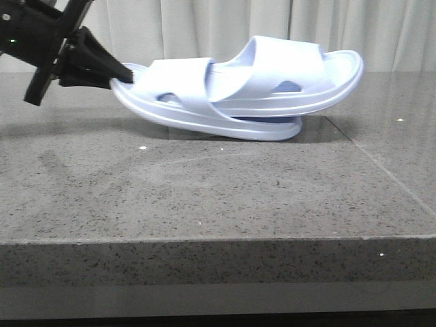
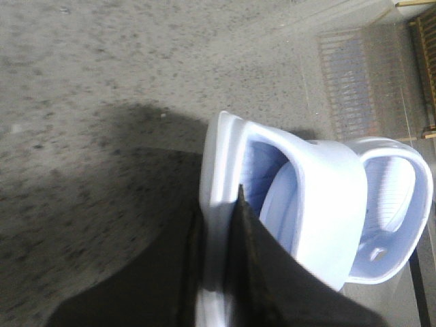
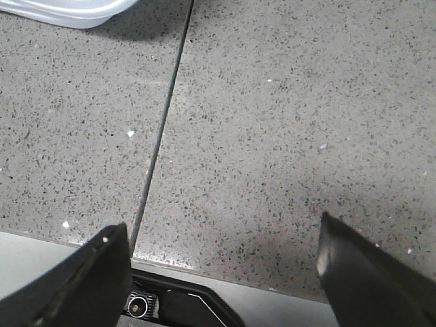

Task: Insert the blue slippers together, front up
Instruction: 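Open the left gripper and pull it back from the slipper heels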

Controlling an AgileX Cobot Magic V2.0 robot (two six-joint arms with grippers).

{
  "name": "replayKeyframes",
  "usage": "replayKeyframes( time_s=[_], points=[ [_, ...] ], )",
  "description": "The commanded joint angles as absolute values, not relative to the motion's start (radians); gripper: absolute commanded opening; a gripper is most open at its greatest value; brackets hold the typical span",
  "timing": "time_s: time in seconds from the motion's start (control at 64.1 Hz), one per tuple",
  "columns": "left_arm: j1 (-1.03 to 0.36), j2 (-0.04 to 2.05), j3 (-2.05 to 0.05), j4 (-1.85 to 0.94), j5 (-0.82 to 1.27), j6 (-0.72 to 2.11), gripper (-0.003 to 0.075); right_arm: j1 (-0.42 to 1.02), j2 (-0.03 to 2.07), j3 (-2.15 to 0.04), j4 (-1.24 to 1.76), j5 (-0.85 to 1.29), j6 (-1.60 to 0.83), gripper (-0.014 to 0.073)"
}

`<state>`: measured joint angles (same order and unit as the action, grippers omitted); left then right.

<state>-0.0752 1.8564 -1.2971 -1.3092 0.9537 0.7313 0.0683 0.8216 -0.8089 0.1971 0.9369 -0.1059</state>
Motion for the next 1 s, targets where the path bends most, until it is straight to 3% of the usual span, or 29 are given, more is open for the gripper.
replayKeyframes(
  time_s=[0.0,0.156,0.39,0.484,0.609,0.718,0.796,0.983],
  points=[
    [-0.126,1.808,-1.327,-1.4,0.906,0.731,-0.002,0.068,0.817,-0.832,0.216,0.883,-0.103,0.058],
    [-0.199,1.808,-1.327,-1.409,0.801,0.731,-0.002,0.068,0.817,-0.832,0.22,0.883,-0.103,0.058],
    [-0.204,1.808,-1.327,-1.393,0.802,0.732,-0.0007,0.068,0.817,-0.832,0.22,0.883,-0.103,0.058],
    [-0.204,1.808,-1.327,-1.384,0.814,0.75,0.0093,0.068,0.817,-0.832,0.22,0.883,-0.103,0.058],
    [-0.2,1.808,-1.327,-1.381,0.814,0.75,0.0322,0.068,0.817,-0.832,0.22,0.883,-0.103,0.058],
    [-0.176,1.808,-1.327,-1.377,0.821,0.75,0.0433,0.068,0.817,-0.832,0.22,0.883,-0.103,0.058],
    [-0.145,1.807,-1.327,-1.367,0.856,0.75,0.0468,0.068,0.817,-0.832,0.22,0.883,-0.103,0.058],
    [-0.049,1.767,-1.327,-1.279,0.944,0.746,0.047,0.068,0.817,-0.832,0.22,0.883,-0.103,0.058]
  ],
)
